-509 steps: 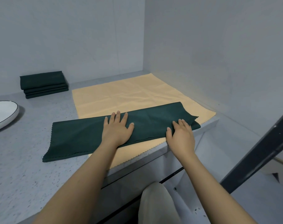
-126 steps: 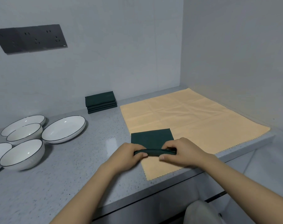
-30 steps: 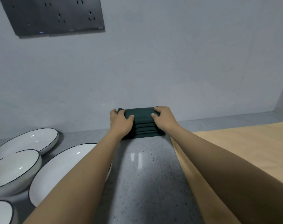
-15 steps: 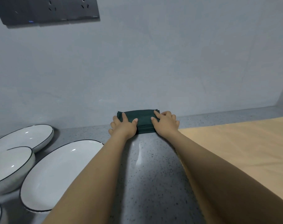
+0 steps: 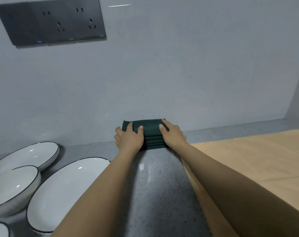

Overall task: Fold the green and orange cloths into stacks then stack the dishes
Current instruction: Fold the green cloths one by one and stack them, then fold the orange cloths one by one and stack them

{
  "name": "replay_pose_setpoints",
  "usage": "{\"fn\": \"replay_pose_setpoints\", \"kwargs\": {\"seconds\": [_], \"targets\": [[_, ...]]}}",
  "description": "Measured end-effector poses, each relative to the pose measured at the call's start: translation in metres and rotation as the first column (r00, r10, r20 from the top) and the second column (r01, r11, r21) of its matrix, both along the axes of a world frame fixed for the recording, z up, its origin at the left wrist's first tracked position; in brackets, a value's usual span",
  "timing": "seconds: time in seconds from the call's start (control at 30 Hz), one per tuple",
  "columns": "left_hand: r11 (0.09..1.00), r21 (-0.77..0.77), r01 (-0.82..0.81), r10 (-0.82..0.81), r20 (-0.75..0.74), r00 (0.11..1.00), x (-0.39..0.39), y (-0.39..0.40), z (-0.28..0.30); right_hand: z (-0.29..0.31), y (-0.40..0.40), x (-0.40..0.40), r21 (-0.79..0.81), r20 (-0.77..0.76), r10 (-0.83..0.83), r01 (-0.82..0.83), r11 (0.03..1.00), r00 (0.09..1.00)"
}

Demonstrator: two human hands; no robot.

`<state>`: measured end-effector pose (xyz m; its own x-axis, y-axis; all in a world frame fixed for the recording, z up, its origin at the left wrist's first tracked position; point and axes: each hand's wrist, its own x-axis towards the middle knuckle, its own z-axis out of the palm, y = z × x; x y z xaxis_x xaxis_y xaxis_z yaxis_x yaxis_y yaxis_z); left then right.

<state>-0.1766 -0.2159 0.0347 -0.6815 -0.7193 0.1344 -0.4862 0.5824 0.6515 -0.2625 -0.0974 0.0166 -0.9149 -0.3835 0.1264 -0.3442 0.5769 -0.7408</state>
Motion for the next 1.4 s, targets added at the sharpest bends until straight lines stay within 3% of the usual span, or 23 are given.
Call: {"fn": "replay_pose_setpoints", "kwargs": {"seconds": [0.3,0.5,0.77,1.0,1.4], "targets": [[1.000,-0.007,0.026,-0.027,-0.071,0.997,0.011,0.008,-0.001,0.001,0.010,0.011,-0.111,-0.034,-0.003,-0.001,0.994,0.999],[0.991,-0.128,0.039,-0.058,-0.154,0.986,0.017,0.017,-0.005,-0.003,0.013,0.020,-0.135,-0.070,0.007,-0.016,0.991,0.998],[0.968,-0.225,0.113,-0.135,-0.085,0.987,0.031,0.046,-0.001,0.001,0.035,0.048,-0.093,-0.106,0.029,-0.039,0.995,0.994],[0.966,-0.178,0.185,-0.189,-0.005,0.982,0.066,0.084,0.000,-0.004,0.073,0.082,-0.064,-0.113,0.050,-0.057,0.996,0.992],[0.918,-0.056,0.393,-0.391,0.042,0.919,0.192,0.202,-0.015,-0.009,0.208,0.214,0.104,-0.178,0.083,-0.065,0.992,0.981]]}}
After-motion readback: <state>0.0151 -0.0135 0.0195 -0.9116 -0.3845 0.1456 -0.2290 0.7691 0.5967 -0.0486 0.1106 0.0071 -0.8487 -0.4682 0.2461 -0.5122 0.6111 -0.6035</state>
